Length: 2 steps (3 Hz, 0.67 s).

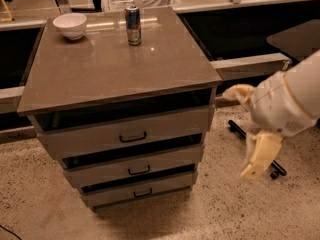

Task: Open top drawer

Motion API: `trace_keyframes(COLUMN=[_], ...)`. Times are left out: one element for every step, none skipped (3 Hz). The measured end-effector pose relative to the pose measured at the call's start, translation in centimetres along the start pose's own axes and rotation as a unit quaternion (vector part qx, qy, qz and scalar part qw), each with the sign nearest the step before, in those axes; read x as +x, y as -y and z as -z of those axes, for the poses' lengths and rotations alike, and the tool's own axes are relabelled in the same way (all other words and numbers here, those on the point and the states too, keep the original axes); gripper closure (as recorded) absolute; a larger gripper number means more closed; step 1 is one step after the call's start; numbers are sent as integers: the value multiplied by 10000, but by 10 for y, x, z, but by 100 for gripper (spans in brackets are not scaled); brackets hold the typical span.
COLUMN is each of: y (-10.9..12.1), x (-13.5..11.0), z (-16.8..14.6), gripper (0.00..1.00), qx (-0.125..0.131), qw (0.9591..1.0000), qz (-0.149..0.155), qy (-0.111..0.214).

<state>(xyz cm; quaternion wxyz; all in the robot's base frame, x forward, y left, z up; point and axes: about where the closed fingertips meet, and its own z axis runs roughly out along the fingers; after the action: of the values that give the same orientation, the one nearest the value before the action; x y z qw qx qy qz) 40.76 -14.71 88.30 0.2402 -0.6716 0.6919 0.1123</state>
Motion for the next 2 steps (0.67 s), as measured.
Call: trace_keyframes(y=[-18,-18], x=[8,9], z=[-44,-44], gripper=[0,0], qx=[18,25], qw=[9992,9992], qz=[-69,-78], qy=[392,386])
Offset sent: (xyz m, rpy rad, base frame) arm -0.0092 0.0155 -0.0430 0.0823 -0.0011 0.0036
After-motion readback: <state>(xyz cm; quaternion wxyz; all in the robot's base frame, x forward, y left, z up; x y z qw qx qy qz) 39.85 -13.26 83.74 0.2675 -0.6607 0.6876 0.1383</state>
